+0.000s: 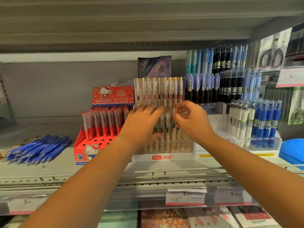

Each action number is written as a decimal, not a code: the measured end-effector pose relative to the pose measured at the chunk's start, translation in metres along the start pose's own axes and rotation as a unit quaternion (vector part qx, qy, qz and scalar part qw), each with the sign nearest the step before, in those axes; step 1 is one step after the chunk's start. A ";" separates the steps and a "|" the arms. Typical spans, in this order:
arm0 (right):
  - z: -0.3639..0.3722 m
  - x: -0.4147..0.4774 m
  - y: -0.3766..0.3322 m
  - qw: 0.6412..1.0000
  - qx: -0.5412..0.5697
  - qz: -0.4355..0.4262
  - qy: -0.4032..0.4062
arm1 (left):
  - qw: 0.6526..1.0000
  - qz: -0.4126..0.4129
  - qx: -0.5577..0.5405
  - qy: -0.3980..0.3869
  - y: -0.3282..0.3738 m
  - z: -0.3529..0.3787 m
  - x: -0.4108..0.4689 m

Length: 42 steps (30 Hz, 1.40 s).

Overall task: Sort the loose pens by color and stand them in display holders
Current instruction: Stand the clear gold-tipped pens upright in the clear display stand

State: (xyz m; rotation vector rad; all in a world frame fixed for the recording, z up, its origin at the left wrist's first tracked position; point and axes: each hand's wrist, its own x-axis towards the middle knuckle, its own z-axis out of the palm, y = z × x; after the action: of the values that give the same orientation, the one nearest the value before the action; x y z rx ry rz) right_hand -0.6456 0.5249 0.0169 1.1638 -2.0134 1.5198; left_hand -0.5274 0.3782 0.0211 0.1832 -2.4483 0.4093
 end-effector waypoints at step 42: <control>0.251 -0.073 -0.219 0.939 0.100 0.011 -0.330 | 0.889 -0.364 -0.270 -0.072 -0.248 -0.134 -0.275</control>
State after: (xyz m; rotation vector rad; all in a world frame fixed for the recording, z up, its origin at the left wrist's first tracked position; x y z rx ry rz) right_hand -0.3843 0.3063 0.0119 1.9468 -2.3015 1.4995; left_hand -0.1774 0.1981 0.0116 0.8667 -2.3116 -0.6252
